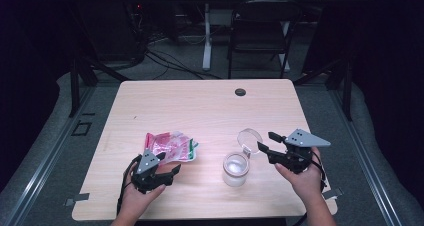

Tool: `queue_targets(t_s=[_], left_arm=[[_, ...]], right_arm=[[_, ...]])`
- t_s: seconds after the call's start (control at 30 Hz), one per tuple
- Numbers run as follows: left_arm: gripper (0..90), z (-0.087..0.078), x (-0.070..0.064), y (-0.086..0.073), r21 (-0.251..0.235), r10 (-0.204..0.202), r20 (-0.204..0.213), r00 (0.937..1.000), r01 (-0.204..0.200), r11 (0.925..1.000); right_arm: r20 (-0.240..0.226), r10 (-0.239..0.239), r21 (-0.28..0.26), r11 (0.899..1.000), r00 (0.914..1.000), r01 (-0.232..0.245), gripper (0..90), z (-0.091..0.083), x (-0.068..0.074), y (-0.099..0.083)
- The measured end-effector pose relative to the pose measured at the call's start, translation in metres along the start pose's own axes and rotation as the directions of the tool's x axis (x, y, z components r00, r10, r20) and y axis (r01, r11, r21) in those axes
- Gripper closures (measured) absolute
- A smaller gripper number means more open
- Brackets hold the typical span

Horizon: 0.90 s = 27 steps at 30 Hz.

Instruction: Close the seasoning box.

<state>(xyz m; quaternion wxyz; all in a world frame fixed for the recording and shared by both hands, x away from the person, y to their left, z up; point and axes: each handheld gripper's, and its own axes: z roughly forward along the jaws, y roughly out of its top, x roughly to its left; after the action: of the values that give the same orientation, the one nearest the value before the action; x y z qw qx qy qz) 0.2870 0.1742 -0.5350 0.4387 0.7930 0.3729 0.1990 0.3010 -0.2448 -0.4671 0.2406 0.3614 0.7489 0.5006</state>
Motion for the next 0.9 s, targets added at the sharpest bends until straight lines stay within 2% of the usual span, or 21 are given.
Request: queue_targets(t_s=[0.2,0.3,0.4,0.5,0.57,0.6,0.63,0.9], left_arm=[[28.2,0.001,-0.005,0.000,0.008,0.012,0.012,0.9999,-0.012,0.9999],[28.2,0.000,-0.007,0.001,0.001,0.015,0.019,0.9997,-0.015,0.9999],[28.1,-0.001,-0.009,0.001,-0.007,0.013,0.024,0.9996,-0.013,0.9999],[24.9,0.000,-0.014,0.000,0.023,0.033,-0.024,0.9991,-0.033,0.9992],[31.3,0.000,-0.016,0.000,0.019,0.046,-0.050,0.9977,-0.045,0.9988],[37.4,0.000,-0.016,0.001,0.021,0.048,-0.050,0.9976,-0.047,0.9987],[38.0,-0.001,-0.016,0.001,0.016,0.042,-0.045,0.9981,-0.041,0.9990],[35.5,-0.003,-0.017,0.002,0.003,0.037,-0.038,0.9986,-0.037,0.9993]], right_arm=[[-0.010,0.004,0.030,1.000,0.9999,-0.003,46.9,0.009,0.000,-0.003],[-0.025,0.006,0.035,0.999,0.9997,-0.005,53.8,0.011,0.001,-0.003],[-0.048,0.000,0.035,0.999,0.9989,0.002,64.5,0.009,0.003,-0.002],[-0.040,-0.029,0.038,0.999,0.9988,0.030,69.7,0.007,0.007,0.000],[-0.042,-0.048,0.039,0.998,0.9980,0.049,70.0,0.006,0.010,0.001],[-0.041,-0.058,0.038,0.997,0.9975,0.060,70.0,0.006,0.012,0.001],[-0.041,-0.066,0.038,0.997,0.9970,0.068,69.9,0.006,0.013,0.001],[-0.046,-0.147,0.053,0.987,0.9881,0.150,67.9,0.006,0.030,0.005]])
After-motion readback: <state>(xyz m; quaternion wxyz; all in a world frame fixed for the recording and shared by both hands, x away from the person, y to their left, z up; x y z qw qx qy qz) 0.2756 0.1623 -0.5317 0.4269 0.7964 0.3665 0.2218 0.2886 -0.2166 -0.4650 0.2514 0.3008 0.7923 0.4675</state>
